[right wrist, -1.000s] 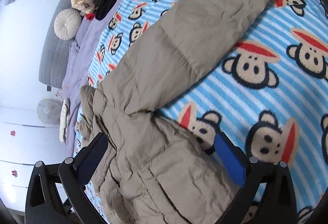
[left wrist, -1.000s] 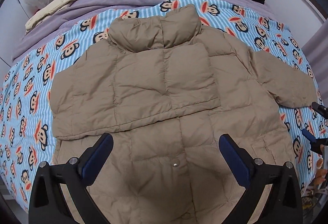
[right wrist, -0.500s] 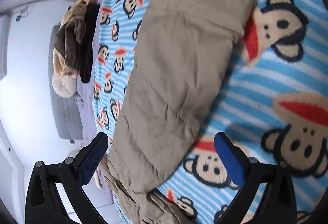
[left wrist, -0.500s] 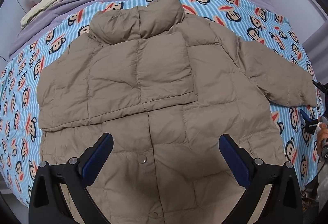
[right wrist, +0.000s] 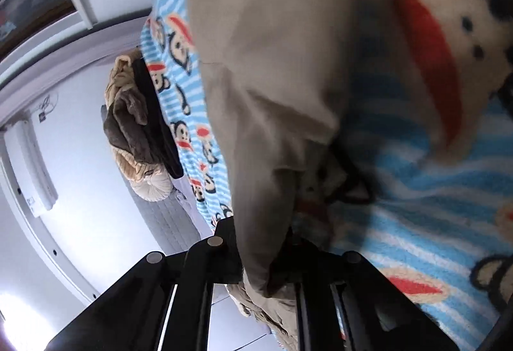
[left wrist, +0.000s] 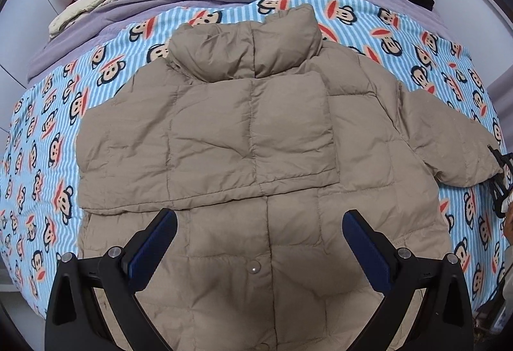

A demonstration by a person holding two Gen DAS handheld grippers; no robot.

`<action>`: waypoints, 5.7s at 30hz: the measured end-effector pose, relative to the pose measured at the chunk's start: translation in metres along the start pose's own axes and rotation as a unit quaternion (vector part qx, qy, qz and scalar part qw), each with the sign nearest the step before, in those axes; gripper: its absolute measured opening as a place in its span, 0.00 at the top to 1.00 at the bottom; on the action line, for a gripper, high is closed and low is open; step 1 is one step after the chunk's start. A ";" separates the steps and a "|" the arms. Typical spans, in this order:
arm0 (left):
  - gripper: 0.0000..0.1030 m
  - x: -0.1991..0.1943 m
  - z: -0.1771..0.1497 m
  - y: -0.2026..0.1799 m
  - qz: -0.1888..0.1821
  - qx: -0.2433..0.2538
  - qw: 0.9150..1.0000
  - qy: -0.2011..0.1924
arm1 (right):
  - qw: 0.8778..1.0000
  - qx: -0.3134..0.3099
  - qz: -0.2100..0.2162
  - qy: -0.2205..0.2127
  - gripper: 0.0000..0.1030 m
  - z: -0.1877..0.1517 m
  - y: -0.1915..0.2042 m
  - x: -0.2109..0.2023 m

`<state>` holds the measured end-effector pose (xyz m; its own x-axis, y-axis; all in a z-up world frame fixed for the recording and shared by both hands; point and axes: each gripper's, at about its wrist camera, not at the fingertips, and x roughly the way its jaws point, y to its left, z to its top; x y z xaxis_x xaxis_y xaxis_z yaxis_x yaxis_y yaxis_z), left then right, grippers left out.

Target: Fold large clothes

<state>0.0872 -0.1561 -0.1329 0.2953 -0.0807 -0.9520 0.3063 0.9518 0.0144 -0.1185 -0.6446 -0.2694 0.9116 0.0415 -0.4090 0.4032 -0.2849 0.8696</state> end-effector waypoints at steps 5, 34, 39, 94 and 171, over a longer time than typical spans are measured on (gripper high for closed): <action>0.00 -0.012 0.005 0.033 0.010 -0.010 1.000 -0.025 | 0.992 -0.100 0.057 0.043 0.92 -0.030 0.066 0.012; 0.00 -0.006 0.002 0.210 0.015 -0.094 0.994 -0.051 | 0.814 -0.452 -0.242 0.275 0.27 -0.381 0.073 0.195; 0.00 0.003 0.014 0.198 -0.018 -0.101 0.994 -0.046 | 0.860 -0.404 -0.237 0.204 0.34 -0.335 0.099 0.163; 0.87 0.045 0.027 0.194 -0.109 -0.092 0.990 0.003 | 0.859 -0.372 -0.297 0.190 0.67 -0.225 0.061 0.164; 0.86 0.017 -0.047 0.119 0.008 -0.076 0.996 0.038 | 0.791 -0.475 -0.306 0.236 0.80 -0.287 0.058 0.051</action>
<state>0.0857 -0.0306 -0.1616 0.2289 -0.0477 -0.9723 0.1598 0.9871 -0.0108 -0.0257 -0.3839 -0.1605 0.3602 0.3088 -0.8803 0.4553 0.7654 0.4548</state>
